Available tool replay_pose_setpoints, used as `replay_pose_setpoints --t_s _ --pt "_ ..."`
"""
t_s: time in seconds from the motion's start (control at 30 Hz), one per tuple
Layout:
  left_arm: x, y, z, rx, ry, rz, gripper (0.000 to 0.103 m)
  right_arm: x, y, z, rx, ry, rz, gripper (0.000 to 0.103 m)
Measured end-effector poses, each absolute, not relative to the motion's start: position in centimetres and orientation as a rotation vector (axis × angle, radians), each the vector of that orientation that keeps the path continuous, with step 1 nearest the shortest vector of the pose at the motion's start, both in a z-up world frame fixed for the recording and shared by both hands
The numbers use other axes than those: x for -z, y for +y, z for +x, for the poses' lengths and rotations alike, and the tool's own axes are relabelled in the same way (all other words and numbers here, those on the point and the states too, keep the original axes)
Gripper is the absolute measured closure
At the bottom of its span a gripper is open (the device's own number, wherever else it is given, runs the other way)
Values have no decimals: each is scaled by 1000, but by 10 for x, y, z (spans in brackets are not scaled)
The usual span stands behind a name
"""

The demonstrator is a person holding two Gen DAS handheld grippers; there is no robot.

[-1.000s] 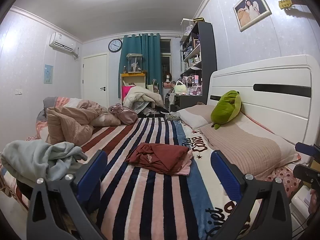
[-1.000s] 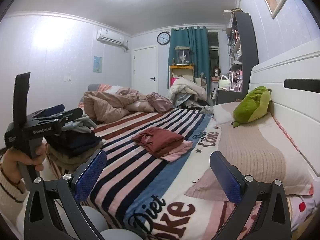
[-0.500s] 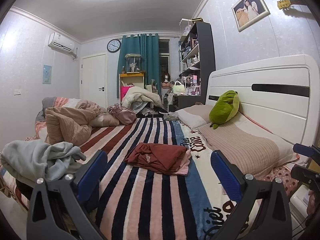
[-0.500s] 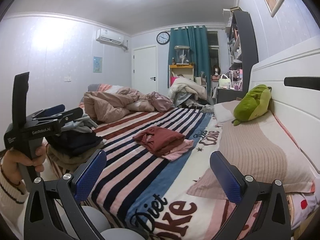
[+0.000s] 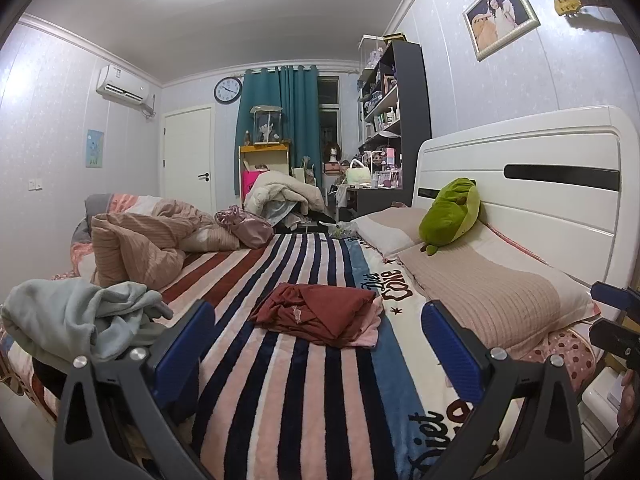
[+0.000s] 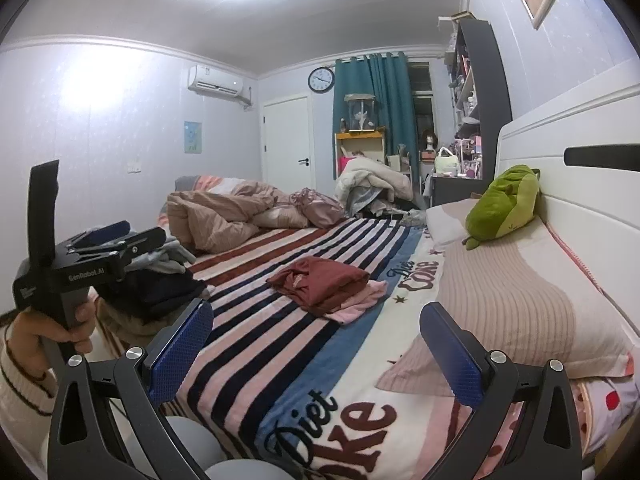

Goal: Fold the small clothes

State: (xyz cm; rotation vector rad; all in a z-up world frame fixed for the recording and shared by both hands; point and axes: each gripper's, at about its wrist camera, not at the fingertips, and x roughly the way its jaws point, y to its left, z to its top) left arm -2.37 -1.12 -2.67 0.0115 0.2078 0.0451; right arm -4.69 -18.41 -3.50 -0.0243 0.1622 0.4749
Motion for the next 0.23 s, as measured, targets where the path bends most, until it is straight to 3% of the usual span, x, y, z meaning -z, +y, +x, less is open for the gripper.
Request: replay_pose_setpoints --t_s 0.23 --pt "27 -13 -24 -26 221 11 1 35 -181 -49 -473 163 -22 0"
